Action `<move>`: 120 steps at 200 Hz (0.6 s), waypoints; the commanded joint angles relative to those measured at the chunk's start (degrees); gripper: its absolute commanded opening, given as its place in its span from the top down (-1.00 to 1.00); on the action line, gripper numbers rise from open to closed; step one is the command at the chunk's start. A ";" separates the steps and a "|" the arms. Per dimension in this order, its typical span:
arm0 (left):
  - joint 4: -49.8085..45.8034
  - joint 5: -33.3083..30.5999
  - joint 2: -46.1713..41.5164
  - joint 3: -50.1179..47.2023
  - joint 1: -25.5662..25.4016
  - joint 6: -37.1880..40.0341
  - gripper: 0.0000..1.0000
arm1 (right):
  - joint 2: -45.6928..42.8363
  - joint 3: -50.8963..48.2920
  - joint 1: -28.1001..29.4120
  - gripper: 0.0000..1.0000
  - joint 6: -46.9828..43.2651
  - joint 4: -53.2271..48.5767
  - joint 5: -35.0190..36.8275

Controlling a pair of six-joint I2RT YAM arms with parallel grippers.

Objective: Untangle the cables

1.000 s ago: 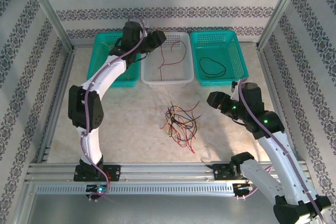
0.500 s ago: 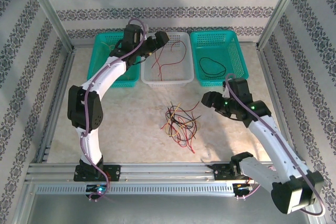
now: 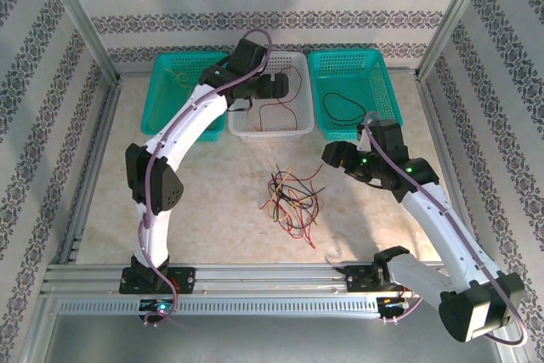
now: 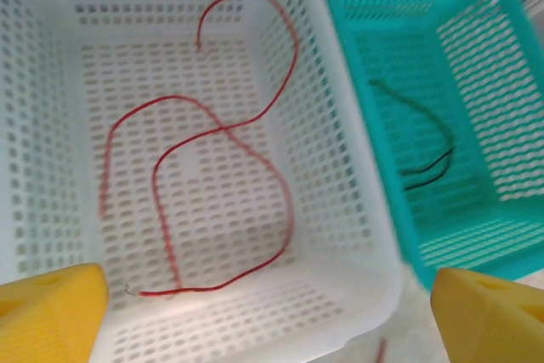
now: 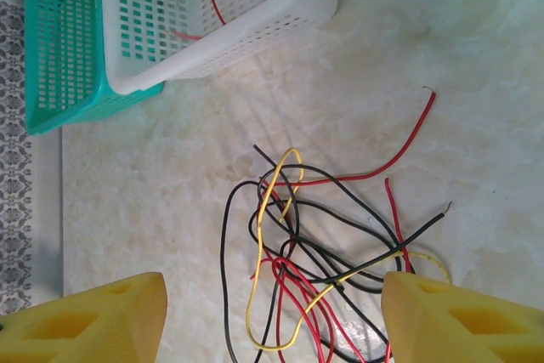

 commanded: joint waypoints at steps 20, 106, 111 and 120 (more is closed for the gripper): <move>5.66 -3.73 -14.09 -15.50 0.39 0.21 -0.92 | 1.07 -0.28 4.88 -0.36 -0.36 0.04 2.31; 22.14 14.61 -47.71 -56.22 0.74 -15.07 -0.05 | 15.21 0.76 21.59 -0.09 -3.58 0.75 11.26; 22.69 15.75 -48.26 -57.50 0.69 -15.95 -0.01 | 15.61 0.14 22.37 -0.09 -3.41 1.11 11.54; 23.13 17.28 -49.12 -58.95 0.69 -17.11 0.05 | 16.59 -1.05 23.63 -0.09 -2.98 2.07 11.66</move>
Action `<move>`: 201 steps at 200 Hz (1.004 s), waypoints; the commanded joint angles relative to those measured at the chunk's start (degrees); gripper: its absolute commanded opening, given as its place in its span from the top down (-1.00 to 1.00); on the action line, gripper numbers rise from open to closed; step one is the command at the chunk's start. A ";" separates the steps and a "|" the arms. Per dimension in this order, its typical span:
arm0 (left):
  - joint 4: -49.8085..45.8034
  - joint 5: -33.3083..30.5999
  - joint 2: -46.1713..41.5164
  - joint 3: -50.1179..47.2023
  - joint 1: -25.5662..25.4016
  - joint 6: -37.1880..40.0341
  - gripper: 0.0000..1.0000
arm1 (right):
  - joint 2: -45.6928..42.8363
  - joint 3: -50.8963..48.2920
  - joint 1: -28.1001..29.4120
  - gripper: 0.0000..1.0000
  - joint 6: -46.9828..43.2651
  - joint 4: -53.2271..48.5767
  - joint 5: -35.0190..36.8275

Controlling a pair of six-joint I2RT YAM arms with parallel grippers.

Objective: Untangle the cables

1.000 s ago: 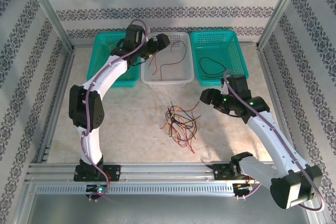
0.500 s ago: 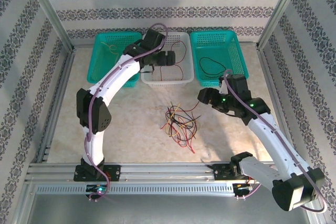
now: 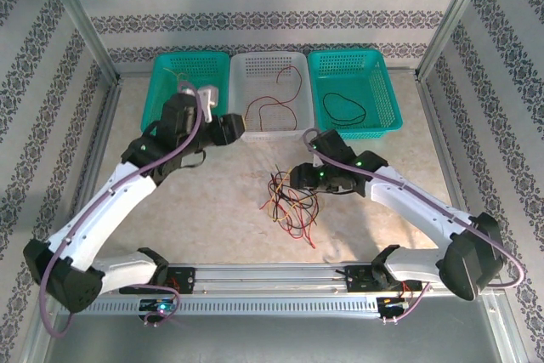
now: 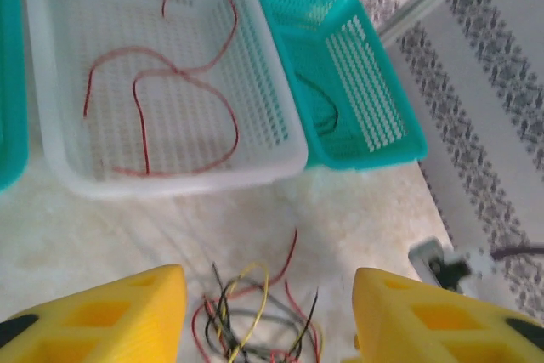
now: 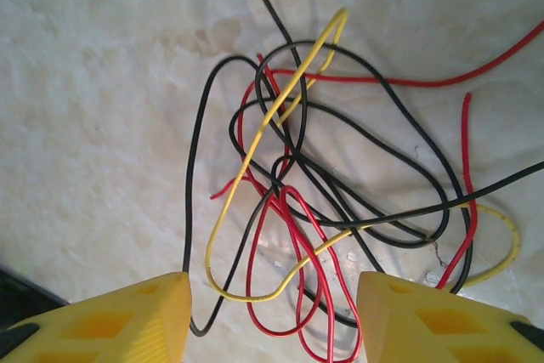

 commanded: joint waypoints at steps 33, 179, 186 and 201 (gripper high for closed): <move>5.39 4.71 -2.99 -9.01 0.13 -8.42 0.17 | 7.17 -2.90 4.55 -0.04 -2.18 0.04 5.26; 19.40 13.47 2.14 -0.40 -8.49 -5.66 -0.01 | -12.27 20.52 5.26 1.00 -9.73 -10.97 9.33; 19.63 13.55 2.92 0.40 -9.15 -5.16 -0.05 | -12.44 21.94 5.41 1.00 -10.20 -11.17 9.60; 20.59 14.50 4.85 1.73 -10.33 -4.25 -0.08 | -12.93 23.41 5.55 1.00 -10.96 -10.17 9.64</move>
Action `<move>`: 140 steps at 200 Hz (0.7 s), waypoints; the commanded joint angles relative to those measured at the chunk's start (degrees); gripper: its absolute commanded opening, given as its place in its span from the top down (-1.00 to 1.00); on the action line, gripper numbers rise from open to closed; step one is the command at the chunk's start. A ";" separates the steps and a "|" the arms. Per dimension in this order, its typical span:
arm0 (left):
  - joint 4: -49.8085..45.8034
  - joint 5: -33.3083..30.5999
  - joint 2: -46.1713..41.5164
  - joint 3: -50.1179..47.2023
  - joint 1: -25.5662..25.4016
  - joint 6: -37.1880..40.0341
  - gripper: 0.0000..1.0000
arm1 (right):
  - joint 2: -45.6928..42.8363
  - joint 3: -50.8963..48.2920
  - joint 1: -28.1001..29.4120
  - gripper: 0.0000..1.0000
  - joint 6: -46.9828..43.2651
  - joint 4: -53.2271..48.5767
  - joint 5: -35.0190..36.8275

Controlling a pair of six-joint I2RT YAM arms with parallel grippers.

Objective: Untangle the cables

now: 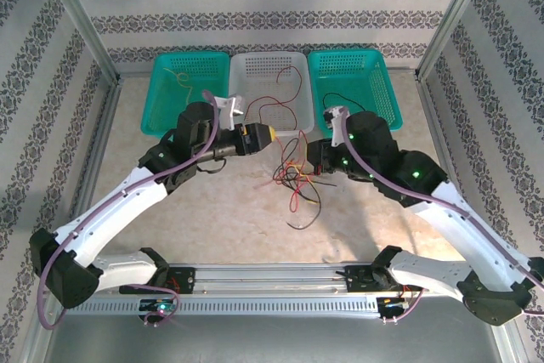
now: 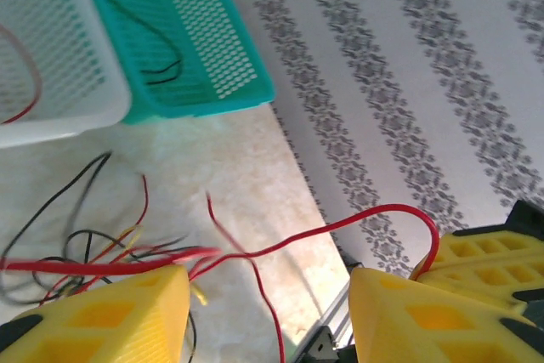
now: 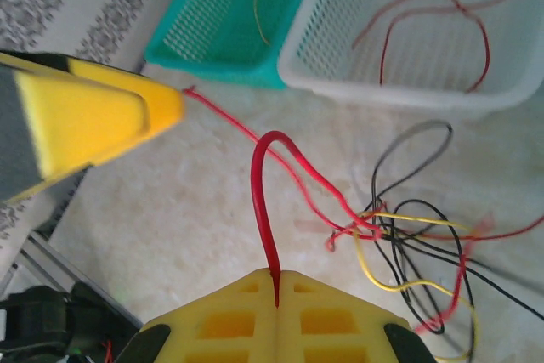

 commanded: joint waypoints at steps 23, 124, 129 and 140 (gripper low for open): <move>9.21 3.22 4.31 2.55 -3.73 2.70 -0.18 | -0.55 4.06 0.64 1.00 -2.90 0.02 2.36; 14.32 3.24 4.42 -2.48 -6.81 1.45 -0.39 | -3.01 6.78 -2.33 0.97 -0.34 7.77 -4.71; 14.09 3.00 4.42 -2.65 -6.88 1.48 -0.39 | -3.01 6.86 -2.51 0.97 -0.18 8.03 -4.94; 14.26 2.62 4.52 -3.63 -6.91 1.37 -0.39 | -3.10 7.28 -2.87 0.97 0.36 8.73 -5.55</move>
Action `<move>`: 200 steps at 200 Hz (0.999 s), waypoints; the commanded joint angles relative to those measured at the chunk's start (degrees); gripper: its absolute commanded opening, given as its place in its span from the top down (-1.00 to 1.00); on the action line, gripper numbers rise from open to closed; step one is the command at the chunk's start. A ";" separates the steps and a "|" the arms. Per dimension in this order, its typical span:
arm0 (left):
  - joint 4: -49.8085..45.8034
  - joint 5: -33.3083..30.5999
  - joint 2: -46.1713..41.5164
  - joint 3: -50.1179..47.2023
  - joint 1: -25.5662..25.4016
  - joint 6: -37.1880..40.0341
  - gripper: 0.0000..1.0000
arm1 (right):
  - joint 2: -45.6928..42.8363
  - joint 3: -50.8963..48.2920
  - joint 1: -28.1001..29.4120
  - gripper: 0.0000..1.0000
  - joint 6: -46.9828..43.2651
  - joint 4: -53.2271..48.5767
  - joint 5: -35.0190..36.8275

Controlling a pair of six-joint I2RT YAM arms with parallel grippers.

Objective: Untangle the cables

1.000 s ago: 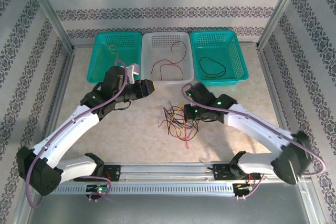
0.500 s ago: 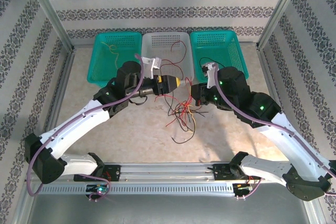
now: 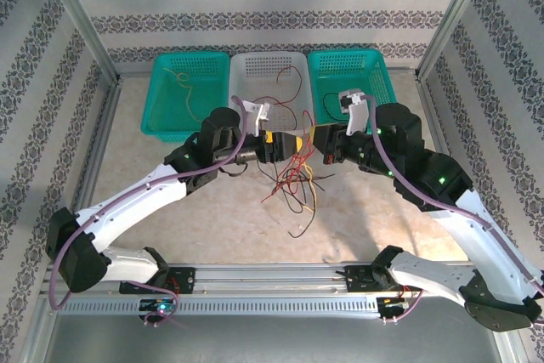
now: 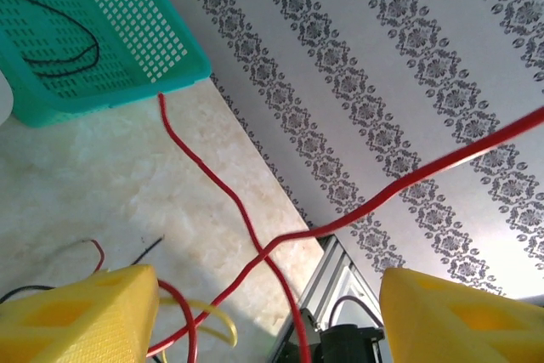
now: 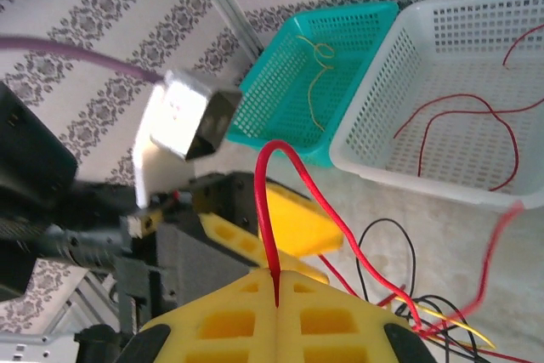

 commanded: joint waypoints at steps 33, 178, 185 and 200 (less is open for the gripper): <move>5.76 -0.31 0.85 -5.68 -1.24 -3.10 -0.37 | -0.57 4.36 -2.09 0.97 2.73 5.64 -5.16; 3.93 -11.77 2.70 -15.40 -3.79 -3.49 -0.20 | -1.03 14.98 -7.45 0.93 3.35 6.80 -11.12; 3.42 -11.33 2.33 -15.41 -3.79 -3.44 -0.23 | -0.94 15.15 -7.74 0.93 3.24 6.45 -11.22; 0.57 -11.07 0.28 -14.82 -3.75 -2.68 -0.31 | -0.68 15.10 -8.39 0.93 2.92 5.66 -11.44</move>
